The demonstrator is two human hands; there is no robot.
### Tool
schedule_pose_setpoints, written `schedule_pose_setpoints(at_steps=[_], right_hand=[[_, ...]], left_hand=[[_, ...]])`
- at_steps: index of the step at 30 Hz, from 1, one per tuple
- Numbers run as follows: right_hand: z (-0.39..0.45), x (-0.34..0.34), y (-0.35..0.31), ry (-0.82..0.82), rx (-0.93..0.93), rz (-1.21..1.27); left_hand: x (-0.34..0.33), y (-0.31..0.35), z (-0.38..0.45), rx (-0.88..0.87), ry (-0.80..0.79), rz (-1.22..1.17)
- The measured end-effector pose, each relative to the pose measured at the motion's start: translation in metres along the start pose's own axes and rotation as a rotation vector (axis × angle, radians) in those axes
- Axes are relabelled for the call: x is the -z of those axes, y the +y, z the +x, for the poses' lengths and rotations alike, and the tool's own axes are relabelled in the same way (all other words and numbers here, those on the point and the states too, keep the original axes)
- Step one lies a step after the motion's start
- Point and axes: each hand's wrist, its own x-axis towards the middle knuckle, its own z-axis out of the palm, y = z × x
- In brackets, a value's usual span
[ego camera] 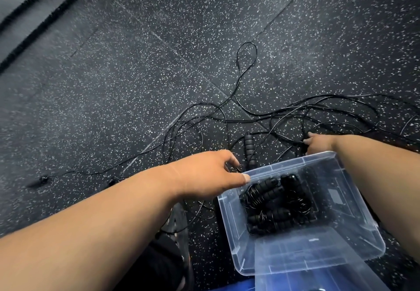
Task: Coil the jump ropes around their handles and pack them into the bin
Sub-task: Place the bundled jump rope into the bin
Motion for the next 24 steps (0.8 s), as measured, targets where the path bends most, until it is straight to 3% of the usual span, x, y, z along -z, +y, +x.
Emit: schedule_pose_setpoints(at_steps=[4,6,14,24], right_hand=[[-0.003,0.001,0.007,-0.003,-0.021,0.362],[0.002,-0.001,0.012,0.095,-0.068,0.489],[-0.004,0.009,0.020,0.398,-0.079,0.592],[-0.061,0.069,-0.034,0.588,0.091,0.373]], left_hand=[[0.000,0.002,-0.001,0.010,-0.019,-0.025],[0.001,0.003,-0.001,0.005,-0.015,-0.014],[0.005,0.005,0.000,-0.009,-0.006,0.007],[0.007,0.010,-0.022,-0.040,0.072,0.014]])
